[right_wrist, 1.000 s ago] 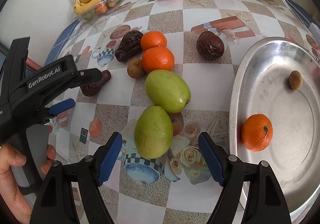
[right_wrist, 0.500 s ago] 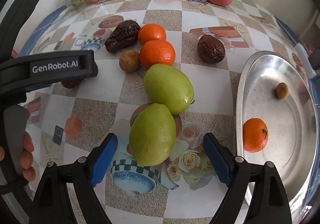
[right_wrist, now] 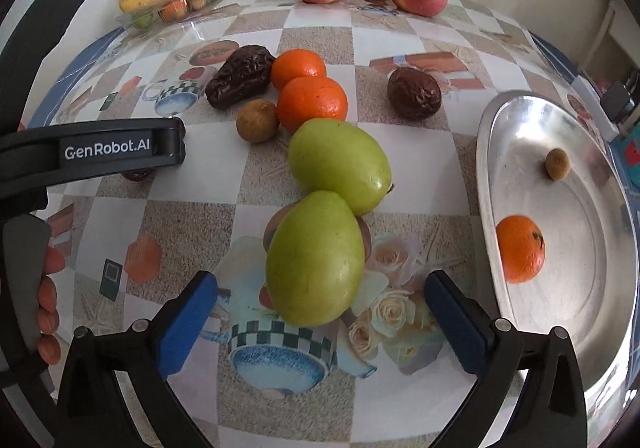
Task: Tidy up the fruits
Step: 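Move the right tool to the green pear while the left tool approaches the dark date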
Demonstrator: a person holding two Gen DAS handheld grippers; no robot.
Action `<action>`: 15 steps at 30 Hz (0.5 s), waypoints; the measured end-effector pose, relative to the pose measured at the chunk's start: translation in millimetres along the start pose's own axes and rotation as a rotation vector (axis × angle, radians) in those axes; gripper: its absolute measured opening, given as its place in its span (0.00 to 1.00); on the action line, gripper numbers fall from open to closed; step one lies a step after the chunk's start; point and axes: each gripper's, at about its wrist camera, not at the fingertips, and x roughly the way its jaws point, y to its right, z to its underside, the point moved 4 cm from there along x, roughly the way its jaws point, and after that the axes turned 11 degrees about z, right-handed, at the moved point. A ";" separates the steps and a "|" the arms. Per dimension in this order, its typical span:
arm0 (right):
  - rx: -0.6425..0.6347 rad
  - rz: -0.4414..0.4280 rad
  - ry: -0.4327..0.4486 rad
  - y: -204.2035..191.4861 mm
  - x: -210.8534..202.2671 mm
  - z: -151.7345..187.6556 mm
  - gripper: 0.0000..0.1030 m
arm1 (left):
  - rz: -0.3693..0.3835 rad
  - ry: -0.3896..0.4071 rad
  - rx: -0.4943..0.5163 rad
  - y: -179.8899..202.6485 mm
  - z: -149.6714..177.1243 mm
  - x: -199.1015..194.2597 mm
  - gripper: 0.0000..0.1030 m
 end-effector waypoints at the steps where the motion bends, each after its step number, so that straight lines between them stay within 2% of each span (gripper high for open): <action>1: 0.000 0.001 -0.009 -1.8 -0.2 1.9 1.00 | 0.000 0.003 0.001 0.5 7.0 -2.9 1.00; 7: -0.011 -0.013 -0.088 -5.4 5.1 -7.0 1.00 | 0.002 -0.002 0.013 1.2 2.5 0.6 1.00; 15: 0.041 -0.028 -0.098 -1.7 8.9 -21.2 1.00 | 0.000 -0.002 0.013 3.0 0.5 -0.2 1.00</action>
